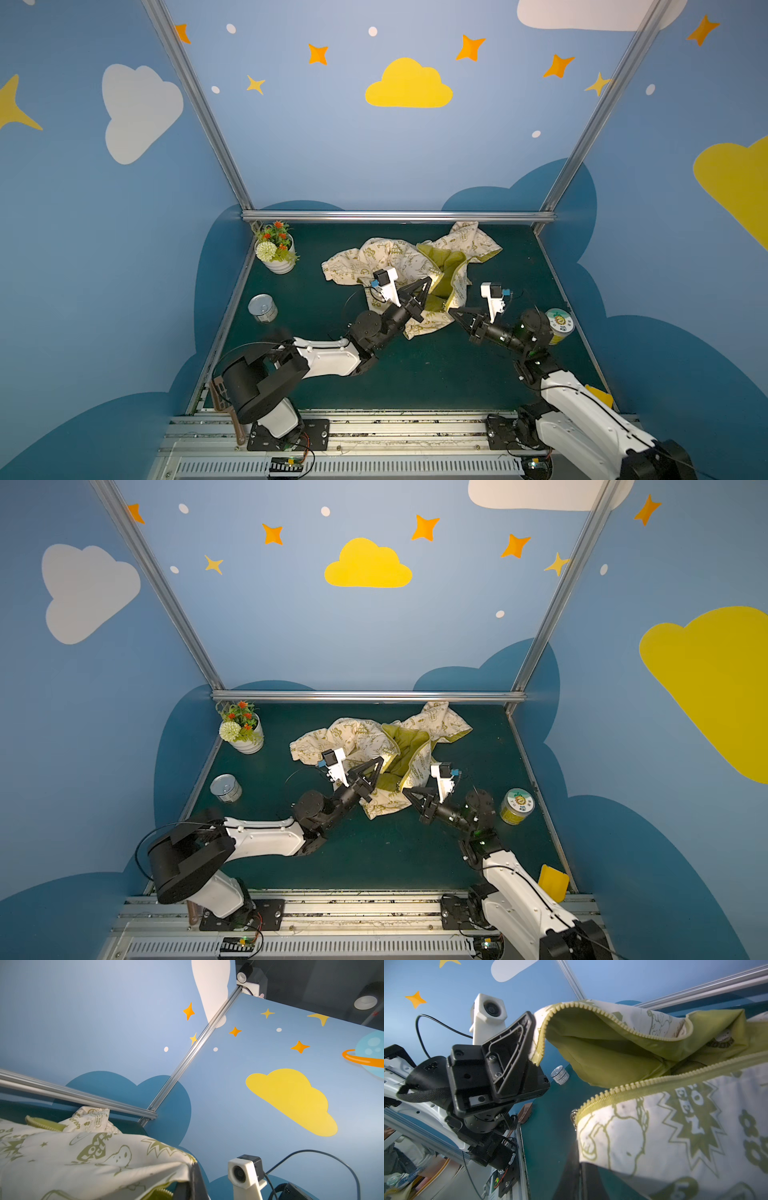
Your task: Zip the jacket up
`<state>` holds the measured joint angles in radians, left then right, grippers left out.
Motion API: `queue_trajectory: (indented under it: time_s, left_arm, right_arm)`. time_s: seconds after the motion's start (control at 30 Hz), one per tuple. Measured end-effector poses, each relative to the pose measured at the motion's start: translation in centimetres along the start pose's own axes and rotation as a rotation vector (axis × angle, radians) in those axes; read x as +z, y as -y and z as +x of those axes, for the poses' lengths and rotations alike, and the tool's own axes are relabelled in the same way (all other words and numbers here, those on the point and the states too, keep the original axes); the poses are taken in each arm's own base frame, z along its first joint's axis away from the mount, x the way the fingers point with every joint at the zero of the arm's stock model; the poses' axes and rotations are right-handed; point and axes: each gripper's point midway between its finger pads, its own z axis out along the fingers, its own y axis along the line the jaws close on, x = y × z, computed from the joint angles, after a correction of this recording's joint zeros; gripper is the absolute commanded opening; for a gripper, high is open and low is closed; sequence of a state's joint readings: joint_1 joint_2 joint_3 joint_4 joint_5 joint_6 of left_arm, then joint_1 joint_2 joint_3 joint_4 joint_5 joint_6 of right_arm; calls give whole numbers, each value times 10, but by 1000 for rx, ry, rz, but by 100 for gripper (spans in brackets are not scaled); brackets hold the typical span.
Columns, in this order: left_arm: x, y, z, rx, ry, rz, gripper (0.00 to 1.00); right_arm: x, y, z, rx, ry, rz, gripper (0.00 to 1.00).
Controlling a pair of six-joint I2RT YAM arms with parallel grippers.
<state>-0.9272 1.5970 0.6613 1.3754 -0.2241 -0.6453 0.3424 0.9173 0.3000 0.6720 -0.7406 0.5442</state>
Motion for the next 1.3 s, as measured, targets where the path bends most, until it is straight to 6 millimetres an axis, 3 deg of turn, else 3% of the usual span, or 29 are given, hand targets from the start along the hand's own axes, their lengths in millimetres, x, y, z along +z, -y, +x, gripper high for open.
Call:
queue_trajectory:
  time_s: [0.2,0.53,0.87,1.1,1.3]
  left_arm:
    - [17,14,-28,29,66,45,3]
    - [37,40,-66,-5,163,108,3]
    - [35,49,-72,-122,154,144,3]
    - [23,74,-102,-127,191,212,3]
    - [21,87,-112,-83,201,257,3]
  right_arm:
    - [7,-22,-38,-43,89,-93,0]
    - [-14,-82,-87,-212,220,-176,0]
    - [0,-78,-92,-224,193,-200,0]
    - [6,-93,-115,-220,215,-264,0]
    - [13,-104,-123,-168,204,-332,0]
